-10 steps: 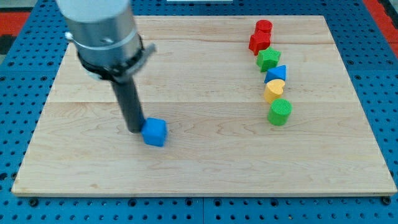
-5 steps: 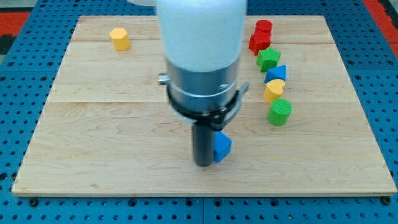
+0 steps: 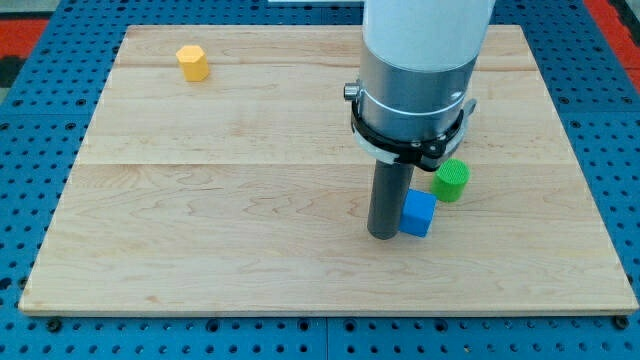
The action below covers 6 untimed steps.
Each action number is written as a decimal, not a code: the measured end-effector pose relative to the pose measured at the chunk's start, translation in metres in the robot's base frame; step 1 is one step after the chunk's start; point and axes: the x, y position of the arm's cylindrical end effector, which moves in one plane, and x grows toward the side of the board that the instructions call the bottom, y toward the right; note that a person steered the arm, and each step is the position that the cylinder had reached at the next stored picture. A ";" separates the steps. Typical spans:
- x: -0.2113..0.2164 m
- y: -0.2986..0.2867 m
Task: Place the blue cube to the bottom of the green circle
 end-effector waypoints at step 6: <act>-0.041 -0.015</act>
